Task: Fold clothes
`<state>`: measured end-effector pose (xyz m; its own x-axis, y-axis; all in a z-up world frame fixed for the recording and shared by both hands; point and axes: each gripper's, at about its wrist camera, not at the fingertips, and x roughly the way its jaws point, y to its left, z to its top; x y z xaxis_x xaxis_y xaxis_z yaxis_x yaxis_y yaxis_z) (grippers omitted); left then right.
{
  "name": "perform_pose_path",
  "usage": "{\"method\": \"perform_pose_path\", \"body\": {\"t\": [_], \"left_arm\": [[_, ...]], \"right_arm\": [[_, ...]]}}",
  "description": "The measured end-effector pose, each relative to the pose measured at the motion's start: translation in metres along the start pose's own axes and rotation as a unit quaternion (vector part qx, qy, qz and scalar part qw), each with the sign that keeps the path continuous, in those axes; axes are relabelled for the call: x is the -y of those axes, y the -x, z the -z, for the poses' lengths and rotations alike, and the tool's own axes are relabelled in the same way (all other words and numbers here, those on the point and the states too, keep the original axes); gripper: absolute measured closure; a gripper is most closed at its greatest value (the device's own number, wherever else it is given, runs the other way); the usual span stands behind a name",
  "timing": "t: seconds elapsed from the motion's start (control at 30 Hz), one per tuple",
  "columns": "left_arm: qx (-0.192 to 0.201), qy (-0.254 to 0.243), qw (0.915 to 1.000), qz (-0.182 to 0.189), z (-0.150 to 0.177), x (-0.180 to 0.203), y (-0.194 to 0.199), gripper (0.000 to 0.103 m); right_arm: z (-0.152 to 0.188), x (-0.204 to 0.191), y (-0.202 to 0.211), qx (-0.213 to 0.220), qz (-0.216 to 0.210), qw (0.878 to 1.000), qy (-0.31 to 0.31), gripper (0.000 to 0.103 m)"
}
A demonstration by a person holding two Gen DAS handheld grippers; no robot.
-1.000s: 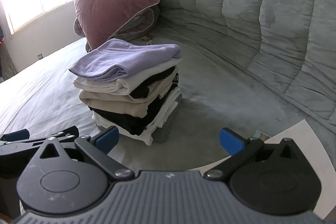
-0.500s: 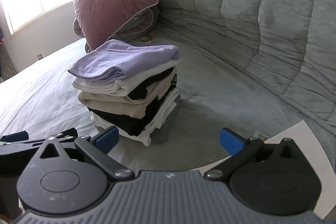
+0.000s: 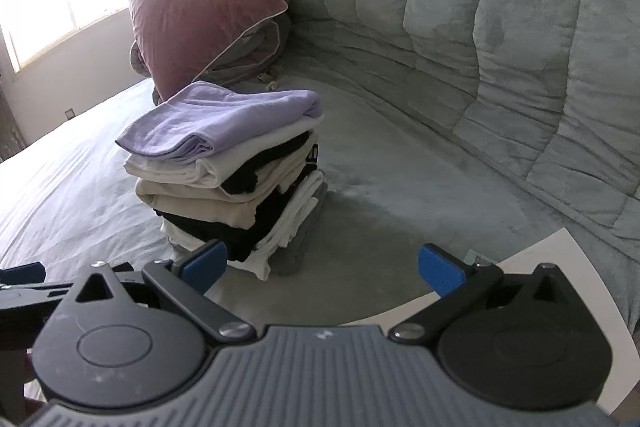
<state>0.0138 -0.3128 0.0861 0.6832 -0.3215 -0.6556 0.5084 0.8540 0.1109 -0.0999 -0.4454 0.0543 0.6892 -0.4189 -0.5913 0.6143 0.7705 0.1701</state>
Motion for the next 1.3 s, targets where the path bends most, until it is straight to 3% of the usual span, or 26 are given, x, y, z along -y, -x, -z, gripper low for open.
{"method": "perform_pose_path", "body": {"t": [0.97,1.3], "left_arm": [[-0.012,0.004,0.9999,-0.010,0.008,-0.010,0.022,0.000],[-0.013,-0.002,0.9999,-0.011,0.008,-0.016,0.047,0.001]], "right_arm": [[0.005,-0.006,0.006,0.003,0.012,0.999,0.038,0.000],[0.004,-0.015,0.028,0.015,0.020,0.997,0.071,0.000]]}}
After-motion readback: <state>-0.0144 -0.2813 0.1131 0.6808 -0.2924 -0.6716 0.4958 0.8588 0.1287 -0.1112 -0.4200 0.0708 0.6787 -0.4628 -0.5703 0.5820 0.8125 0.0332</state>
